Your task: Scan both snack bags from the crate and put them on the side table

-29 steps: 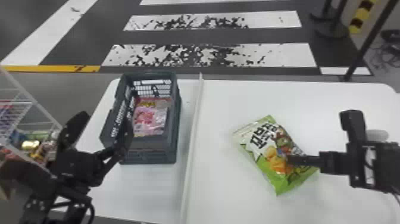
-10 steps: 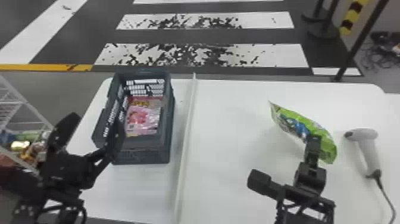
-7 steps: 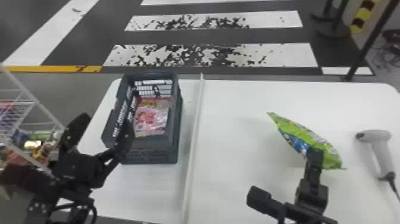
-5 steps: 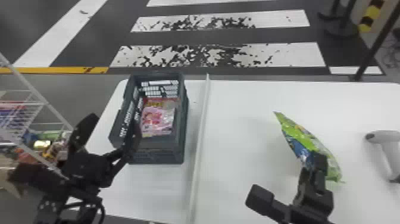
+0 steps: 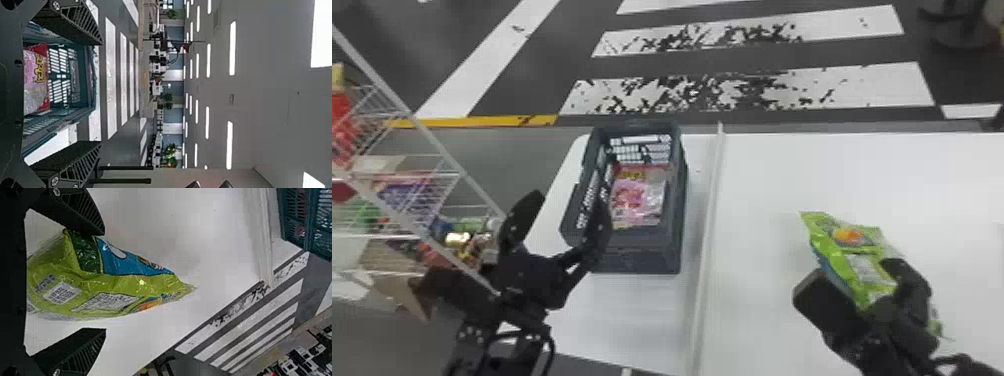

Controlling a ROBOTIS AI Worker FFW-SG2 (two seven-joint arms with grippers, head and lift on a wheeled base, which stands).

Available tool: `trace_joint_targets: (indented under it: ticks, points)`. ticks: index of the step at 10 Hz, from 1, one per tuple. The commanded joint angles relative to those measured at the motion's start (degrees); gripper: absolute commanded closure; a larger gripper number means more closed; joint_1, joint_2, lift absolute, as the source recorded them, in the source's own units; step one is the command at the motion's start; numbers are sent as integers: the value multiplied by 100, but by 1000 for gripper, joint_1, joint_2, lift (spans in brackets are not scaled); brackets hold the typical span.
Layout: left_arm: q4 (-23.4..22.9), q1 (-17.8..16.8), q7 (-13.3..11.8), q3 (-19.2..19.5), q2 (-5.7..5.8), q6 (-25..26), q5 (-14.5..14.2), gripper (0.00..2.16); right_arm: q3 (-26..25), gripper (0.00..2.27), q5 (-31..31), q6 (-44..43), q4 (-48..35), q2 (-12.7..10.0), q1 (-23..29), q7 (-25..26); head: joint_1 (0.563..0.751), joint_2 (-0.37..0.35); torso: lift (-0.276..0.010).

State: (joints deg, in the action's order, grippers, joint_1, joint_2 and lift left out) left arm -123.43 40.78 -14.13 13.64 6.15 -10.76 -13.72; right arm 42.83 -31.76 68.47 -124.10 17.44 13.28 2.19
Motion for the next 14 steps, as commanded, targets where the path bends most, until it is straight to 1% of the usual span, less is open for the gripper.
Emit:
trace_joint_targets:
  ticks: [1,2,3,4,5,6,7,10,12,14]
  points:
    - [29,0,-2,7,0,0,-16,100,-626,56,1225,-434,-106,-118,113,-307,695,282,-87]
    - [47,0,-2,7,-9,-18,-16,100,-1277,56,2306,-575,-123,-267,175,-685,695,309,-87]
    - [64,0,-11,15,-9,-53,-16,100,-1831,56,3106,-593,-114,-425,201,-1001,695,341,-87]
    - [82,0,-11,15,-18,-105,-16,100,-2024,80,3247,-716,-123,-443,280,-1028,695,350,-87]
    - [91,0,-11,15,-18,-105,-16,100,-2173,431,3334,-874,-150,-443,333,-1160,695,350,-87]
    - [99,-9,-11,15,-26,-105,-16,100,-2279,1393,3458,-891,-141,-478,342,-1335,695,350,-87]
    - [99,-9,-11,15,-26,-105,-16,100,-2305,2236,3431,-891,-97,-557,342,-1327,695,350,-87]
    - [108,-9,-28,15,-35,-105,-25,100,-2296,2253,3273,-1331,378,-575,201,-1485,695,350,-87]
    - [108,-9,-37,15,-44,-105,-25,100,-2208,2253,3247,-1595,958,-601,-98,-1485,695,346,-87]
    - [108,-9,-46,15,-53,-105,-25,100,-2147,2253,3124,-1665,1397,-645,-353,-1476,695,340,-87]
